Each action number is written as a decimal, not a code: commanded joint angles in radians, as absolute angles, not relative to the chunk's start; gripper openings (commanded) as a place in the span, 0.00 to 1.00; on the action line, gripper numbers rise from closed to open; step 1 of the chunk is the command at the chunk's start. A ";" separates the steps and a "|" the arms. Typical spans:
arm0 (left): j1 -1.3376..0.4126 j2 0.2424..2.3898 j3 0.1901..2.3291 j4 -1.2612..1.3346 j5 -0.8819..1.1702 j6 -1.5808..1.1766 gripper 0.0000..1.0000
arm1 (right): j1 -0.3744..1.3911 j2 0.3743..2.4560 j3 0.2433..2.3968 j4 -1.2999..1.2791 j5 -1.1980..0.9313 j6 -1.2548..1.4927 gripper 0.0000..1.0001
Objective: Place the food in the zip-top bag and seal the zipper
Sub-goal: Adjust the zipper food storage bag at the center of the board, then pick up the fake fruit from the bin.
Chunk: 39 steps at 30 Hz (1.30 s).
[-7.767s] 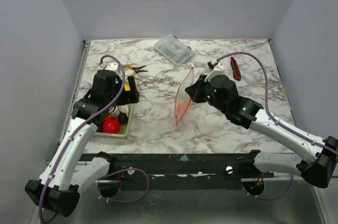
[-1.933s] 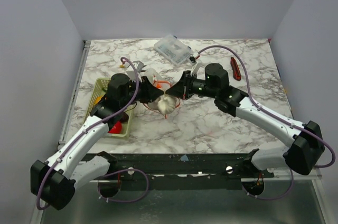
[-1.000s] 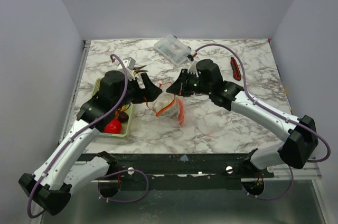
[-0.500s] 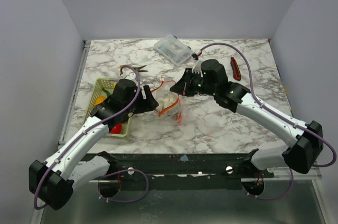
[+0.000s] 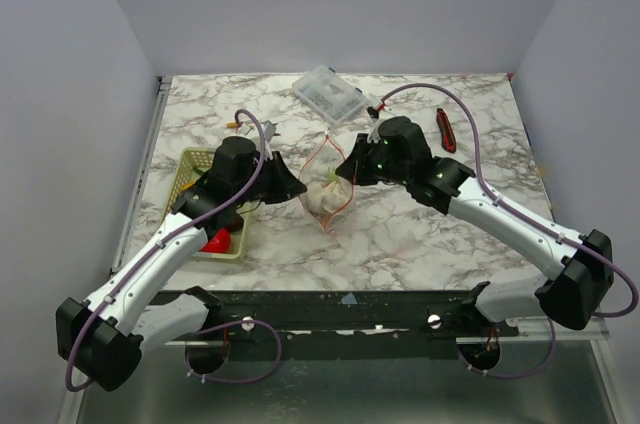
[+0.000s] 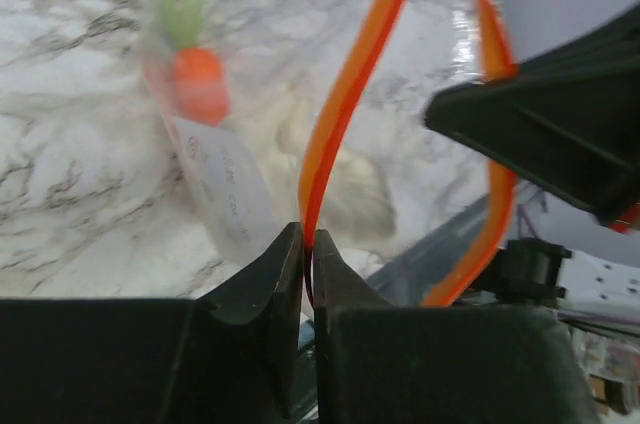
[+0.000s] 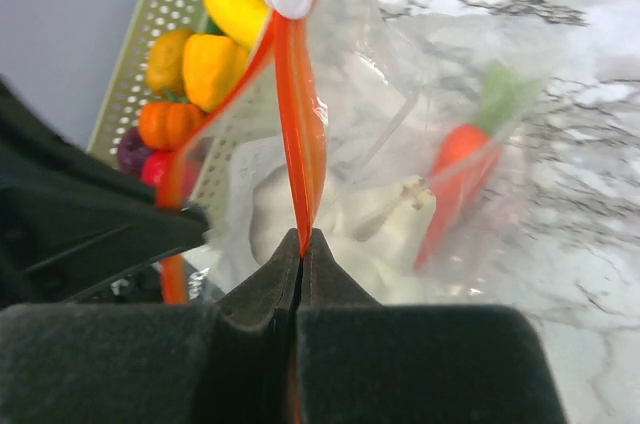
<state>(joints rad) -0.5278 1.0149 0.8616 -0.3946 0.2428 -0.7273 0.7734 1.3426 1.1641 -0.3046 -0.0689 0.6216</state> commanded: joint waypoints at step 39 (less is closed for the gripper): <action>-0.402 0.890 1.027 -0.714 0.126 -0.415 0.93 | 0.779 1.184 1.125 -0.376 0.160 0.478 0.00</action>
<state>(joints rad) -0.4675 0.9031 1.0107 -0.5697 0.2886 -0.5465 0.7734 1.1667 1.1198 -0.4126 0.1452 0.5114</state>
